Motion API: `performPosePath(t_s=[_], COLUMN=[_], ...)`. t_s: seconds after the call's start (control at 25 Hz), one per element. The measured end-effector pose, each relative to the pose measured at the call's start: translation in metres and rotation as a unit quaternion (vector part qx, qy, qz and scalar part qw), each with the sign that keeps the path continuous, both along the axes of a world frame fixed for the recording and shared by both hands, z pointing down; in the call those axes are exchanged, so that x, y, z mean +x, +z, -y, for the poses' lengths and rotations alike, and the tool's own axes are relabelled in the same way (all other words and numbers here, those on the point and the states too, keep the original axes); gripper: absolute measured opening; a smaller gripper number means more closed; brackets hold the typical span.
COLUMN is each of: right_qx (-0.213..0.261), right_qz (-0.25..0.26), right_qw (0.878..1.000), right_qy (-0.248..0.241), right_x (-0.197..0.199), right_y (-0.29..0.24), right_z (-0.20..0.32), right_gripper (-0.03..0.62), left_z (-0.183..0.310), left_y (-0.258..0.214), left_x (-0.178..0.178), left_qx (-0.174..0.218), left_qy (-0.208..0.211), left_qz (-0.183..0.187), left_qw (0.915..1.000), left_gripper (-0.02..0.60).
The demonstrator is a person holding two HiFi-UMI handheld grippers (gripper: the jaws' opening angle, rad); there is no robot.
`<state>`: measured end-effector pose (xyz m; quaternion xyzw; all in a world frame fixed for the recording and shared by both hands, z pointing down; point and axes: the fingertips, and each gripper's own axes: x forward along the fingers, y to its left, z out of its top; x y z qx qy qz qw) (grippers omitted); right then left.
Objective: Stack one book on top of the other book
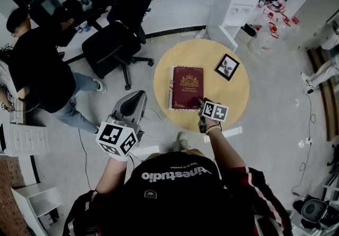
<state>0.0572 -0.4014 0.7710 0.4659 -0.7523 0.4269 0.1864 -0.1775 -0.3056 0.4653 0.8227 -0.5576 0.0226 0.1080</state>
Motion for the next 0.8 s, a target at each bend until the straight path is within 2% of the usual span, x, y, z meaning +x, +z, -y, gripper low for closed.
performPosePath(t_s=[0.24, 0.64, 0.8], right_qx=[-0.005, -0.012, -0.008], right_qz=[0.019, 0.028, 0.022], right_qw=[1.0, 0.999, 1.0], right_qy=[-0.01, -0.018, -0.004], right_x=[-0.008, -0.02, -0.012], right_y=[-0.001, -0.001, -0.002], right_z=[0.001, 0.007, 0.009], right_gripper=[0.187, 0.187, 0.187], left_z=[0.0, 0.005, 0.004], left_y=[0.005, 0.003, 0.002], left_x=[0.003, -0.001, -0.003], left_qx=[-0.005, -0.007, -0.004], left_qy=[-0.003, -0.013, -0.016], left_qz=[0.0, 0.001, 0.0], left_qw=[1.0, 0.9999, 0.9999], left_gripper=[0.023, 0.023, 0.023])
